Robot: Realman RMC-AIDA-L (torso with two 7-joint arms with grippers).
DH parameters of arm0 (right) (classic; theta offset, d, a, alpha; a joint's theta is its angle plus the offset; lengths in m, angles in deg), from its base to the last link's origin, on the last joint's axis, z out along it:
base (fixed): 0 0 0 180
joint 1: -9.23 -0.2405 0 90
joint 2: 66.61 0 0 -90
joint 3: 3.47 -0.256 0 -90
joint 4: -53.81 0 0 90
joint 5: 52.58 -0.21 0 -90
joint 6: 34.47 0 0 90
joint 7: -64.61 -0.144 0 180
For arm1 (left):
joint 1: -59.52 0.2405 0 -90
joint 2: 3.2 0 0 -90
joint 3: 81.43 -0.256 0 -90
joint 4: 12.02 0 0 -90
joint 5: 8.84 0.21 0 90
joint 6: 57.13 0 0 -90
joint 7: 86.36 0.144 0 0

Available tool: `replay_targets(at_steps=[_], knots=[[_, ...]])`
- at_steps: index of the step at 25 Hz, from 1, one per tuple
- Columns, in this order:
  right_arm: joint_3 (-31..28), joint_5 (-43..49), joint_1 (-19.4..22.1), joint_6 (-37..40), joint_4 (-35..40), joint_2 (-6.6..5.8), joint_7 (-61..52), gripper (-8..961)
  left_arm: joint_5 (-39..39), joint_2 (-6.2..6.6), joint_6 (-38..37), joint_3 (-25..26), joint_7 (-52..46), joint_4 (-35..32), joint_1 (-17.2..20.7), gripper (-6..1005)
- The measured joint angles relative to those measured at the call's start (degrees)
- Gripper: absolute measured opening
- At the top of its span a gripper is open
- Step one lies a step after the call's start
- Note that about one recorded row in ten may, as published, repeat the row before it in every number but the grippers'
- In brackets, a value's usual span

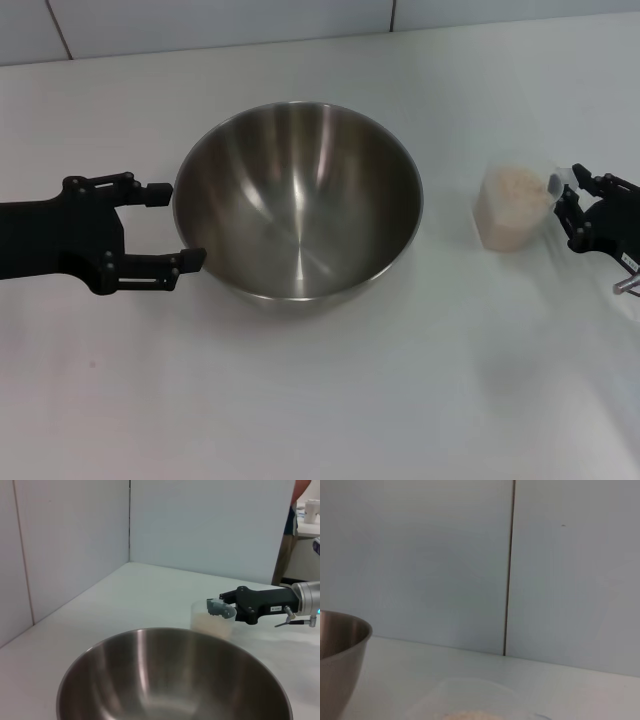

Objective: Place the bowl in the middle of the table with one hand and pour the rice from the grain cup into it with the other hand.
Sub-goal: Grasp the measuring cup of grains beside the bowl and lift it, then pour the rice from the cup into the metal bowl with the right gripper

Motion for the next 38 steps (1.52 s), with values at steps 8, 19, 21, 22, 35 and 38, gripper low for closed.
replay_targets(at_steps=[8,19,21,22,35,38], knots=[[-0.14,0.0,-0.04,0.18,-0.1,0.0,0.26,99,0.05,0.0,0.19,-0.59,0.0,0.07,-0.11,866],[-10.73,-0.13,-1.16,17.35,-3.69,0.08,14.46,23,0.08,0.01,0.49,-0.69,0.0,0.54,-0.43,866],[-13.44,-0.14,-4.11,22.23,-8.37,0.05,25.11,22,0.08,0.0,0.49,-0.7,0.0,1.51,-0.95,866],[-13.44,-0.14,-4.11,22.23,-8.37,0.05,25.11,21,0.08,0.0,0.49,-0.7,0.0,1.51,-0.95,866],[-12.56,6.54,-12.26,12.77,-24.26,0.23,87.36,13,0.07,0.0,0.49,-1.23,0.0,2.45,-1.54,866],[-12.58,11.0,-11.63,12.34,-25.71,0.38,102.87,13,0.07,0.0,0.48,-1.23,0.0,2.22,-1.62,866]])
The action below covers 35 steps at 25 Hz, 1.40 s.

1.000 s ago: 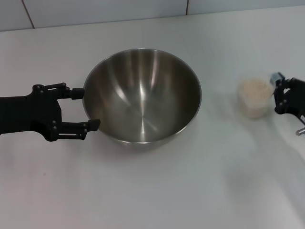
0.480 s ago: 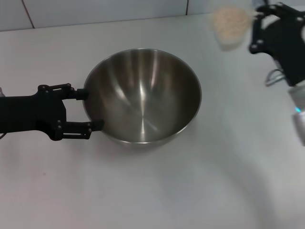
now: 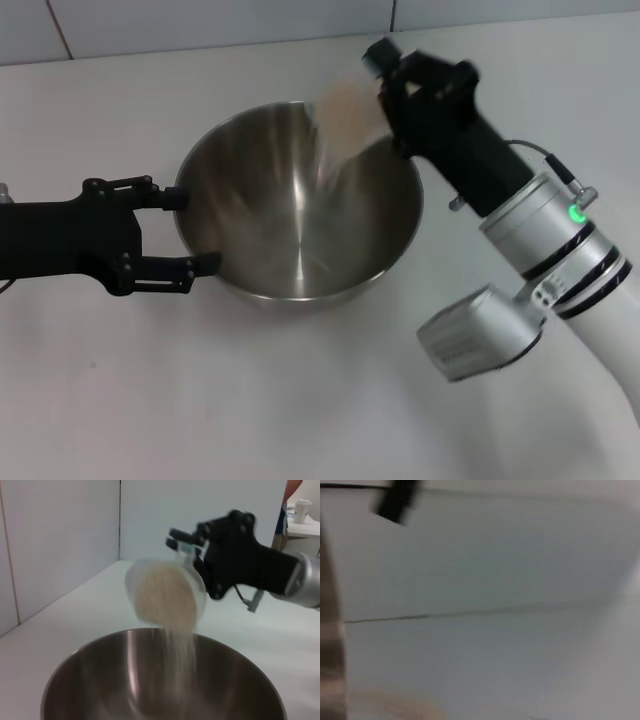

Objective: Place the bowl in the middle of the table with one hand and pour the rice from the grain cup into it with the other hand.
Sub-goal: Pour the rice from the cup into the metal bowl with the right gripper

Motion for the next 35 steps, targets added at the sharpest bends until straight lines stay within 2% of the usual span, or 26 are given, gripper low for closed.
replay_targets(at_steps=[2,3,4,7,8,9,13,16,18,24,26,29,31,35], knots=[[-0.02,2.64,0.23,0.11,-0.2,0.07,6.02,13,0.0,0.0,0.02,0.0,0.0,-0.06,-0.19,866],[-0.03,5.13,0.42,0.09,-0.22,0.09,12.62,13,0.0,0.0,0.07,0.0,-0.01,-0.04,-0.43,866],[-0.03,5.13,0.42,0.09,-0.22,0.09,12.62,13,0.0,0.0,0.07,0.0,-0.01,-0.04,-0.43,866],[-0.06,7.17,0.54,-0.73,-0.33,0.09,21.97,14,0.0,0.0,0.3,0.02,-0.02,0.1,-0.57,866],[-0.07,7.52,0.54,-1.32,-0.61,0.09,28.25,14,0.0,0.0,0.57,0.03,-0.02,0.15,-0.6,866],[-0.07,7.52,0.54,-1.32,-0.61,0.09,28.25,14,0.0,0.0,0.57,0.03,-0.02,0.15,-0.6,866],[-0.1,8.64,0.46,-2.59,-0.97,0.07,41.6,14,0.0,0.0,0.82,0.01,-0.02,0.19,-0.62,866],[-0.12,9.33,0.41,-3.16,-0.91,0.06,46.24,13,0.0,0.0,0.86,0.01,-0.07,0.12,-0.69,866],[-0.17,10.19,0.16,-4.45,-0.7,0.02,55.04,13,0.0,0.01,0.89,0.0,-0.22,0.08,-0.88,866],[-0.38,11.33,0.18,-5.2,-0.69,-0.05,61.46,13,0.0,0.07,0.89,0.0,-0.44,0.15,-1.26,866],[-1.2,10.35,1.09,-5.21,-2.24,-0.05,59.31,14,0.0,0.07,0.91,0.01,-0.5,0.1,-1.36,866],[-3.52,5.93,3.93,-5.11,-9.37,-0.02,47.92,14,0.0,0.02,0.89,0.07,-0.51,-0.11,-1.34,866],[-5.86,3.02,6.69,-4.99,-15.33,-0.08,34.45,14,0.0,0.01,0.9,0.09,-0.52,-0.12,-1.32,866],[-9.93,0.5,11.19,-4.66,-21.7,-0.26,9.17,14,0.0,0.0,0.89,0.23,-0.45,0.0,-1.41,866]])
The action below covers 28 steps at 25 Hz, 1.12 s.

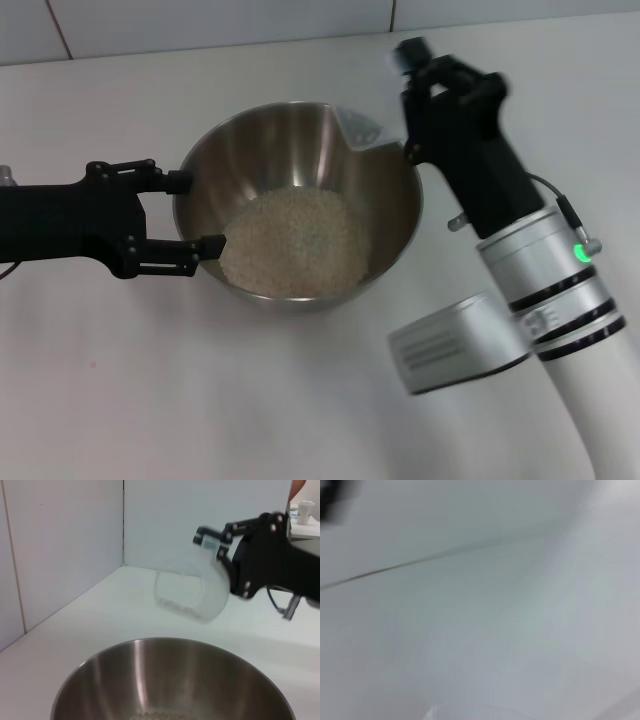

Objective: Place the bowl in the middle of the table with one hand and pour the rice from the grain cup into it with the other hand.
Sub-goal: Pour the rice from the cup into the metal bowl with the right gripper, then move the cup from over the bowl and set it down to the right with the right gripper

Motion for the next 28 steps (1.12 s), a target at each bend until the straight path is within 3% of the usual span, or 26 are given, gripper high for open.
replay_targets(at_steps=[3,6,11,15,18,28], knots=[[-4.18,-0.6,2.56,1.88,-1.61,-0.28,-22.56,13,0.0,0.0,0.08,0.03,0.12,0.01,-0.04,866],[-10.43,-0.77,3.59,2.92,1.98,-0.34,-47.62,13,0.0,0.0,0.14,0.04,0.22,-0.08,-0.06,866],[-18.88,-1.02,-1.32,-2.76,17.01,-0.18,-78.93,13,0.01,0.0,0.7,-0.22,0.23,-0.06,-0.07,866],[-18.89,-0.45,-8.34,-14.31,27.44,-0.39,-89.65,14,0.01,0.0,0.88,-0.22,0.29,0.18,-0.06,866],[-17.06,2.67,-12.33,-22.98,30.07,-0.48,-92.0,14,0.01,0.0,0.89,-0.23,0.28,0.21,-0.06,866],[-15.23,10.92,-16.33,-34.0,30.22,-0.42,-96.3,13,0.01,-0.1,1.33,-0.32,0.28,0.33,-0.06,866]])
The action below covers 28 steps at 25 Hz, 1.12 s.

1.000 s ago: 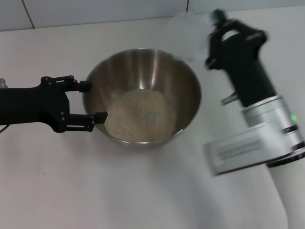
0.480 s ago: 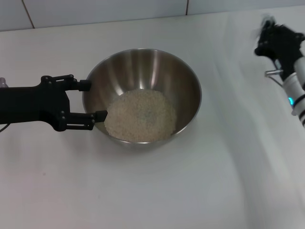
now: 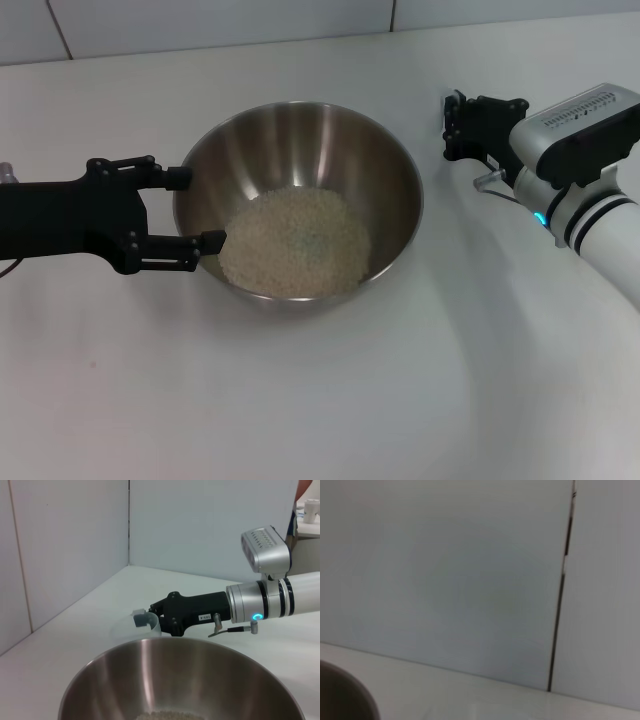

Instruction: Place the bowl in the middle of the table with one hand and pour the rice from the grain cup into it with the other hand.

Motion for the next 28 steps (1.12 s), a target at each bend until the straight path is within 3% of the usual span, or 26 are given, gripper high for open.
replay_targets(at_steps=[10,15,20,26,28], knots=[[-0.01,0.19,1.87,-0.2,-0.88,0.31,-0.23,13,0.0,0.01,0.0,-0.09,0.04,0.35,-0.13,866],[-0.01,0.75,5.58,1.97,-3.92,0.11,-0.15,165,0.0,0.06,-0.01,-0.08,0.08,1.42,-0.52,866],[0.06,0.81,9.61,4.27,-6.61,0.0,-0.14,395,0.0,0.1,-0.02,-0.07,0.08,1.45,-0.53,866],[-2.5,0.48,17.95,11.07,-9.3,-1.09,-3.0,598,-0.01,0.1,-0.02,0.14,0.06,1.02,-0.07,866],[-5.41,0.55,20.72,16.14,-9.21,-2.2,-8.21,809,-0.01,0.1,-0.02,0.28,0.03,0.93,-0.02,866]])
